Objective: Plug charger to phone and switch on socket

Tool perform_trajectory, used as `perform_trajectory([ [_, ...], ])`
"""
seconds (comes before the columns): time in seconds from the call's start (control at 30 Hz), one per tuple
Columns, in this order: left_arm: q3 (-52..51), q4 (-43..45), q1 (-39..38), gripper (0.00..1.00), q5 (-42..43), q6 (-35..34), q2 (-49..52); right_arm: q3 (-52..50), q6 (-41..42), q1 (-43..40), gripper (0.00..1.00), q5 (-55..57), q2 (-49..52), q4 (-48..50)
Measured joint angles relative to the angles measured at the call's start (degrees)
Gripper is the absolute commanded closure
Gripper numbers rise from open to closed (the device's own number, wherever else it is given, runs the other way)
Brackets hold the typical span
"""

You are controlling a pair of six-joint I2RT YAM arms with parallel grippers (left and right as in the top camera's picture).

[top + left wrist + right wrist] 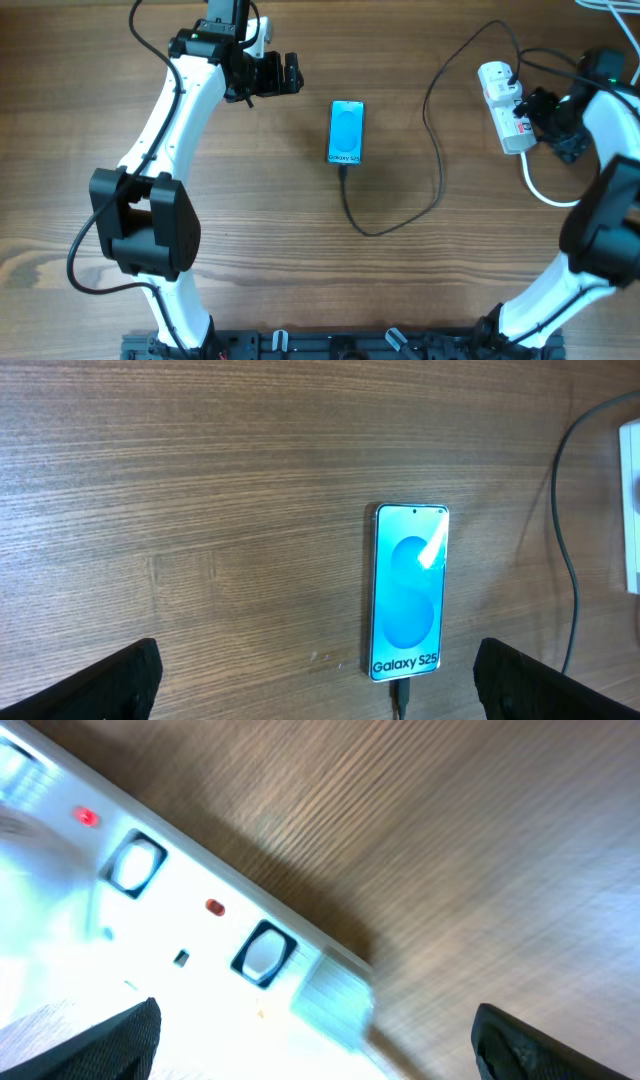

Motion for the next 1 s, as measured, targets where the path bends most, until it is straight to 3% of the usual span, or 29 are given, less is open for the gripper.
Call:
perform_trajectory([
  [0.27,0.0,-0.46,0.0,0.0,-0.02,0.0,0.0,-0.02,2.6,1.77,0.04,2.75,-27.26,-16.22],
  [0.3,0.0,-0.7,0.0,0.0,0.0,0.0,0.0,-0.04,2.8,3.37,0.0,3.26,-30.03,-17.64],
  [0.6,0.0,-0.87,0.0,0.0,-0.2,0.0,0.0,-0.33,3.23,25.66,0.0,6.29,-59.67,-21.18],
  [0.73,0.0,-0.92,0.0,0.0,-0.2,0.0,0.0,-4.94,3.26,29.14,0.0,6.73,-71.78,-22.23],
  [1.0,0.0,-0.85,0.0,0.0,-0.22,0.0,0.0,-7.34,3.43,29.16,0.0,6.4,-75.95,-28.68],
])
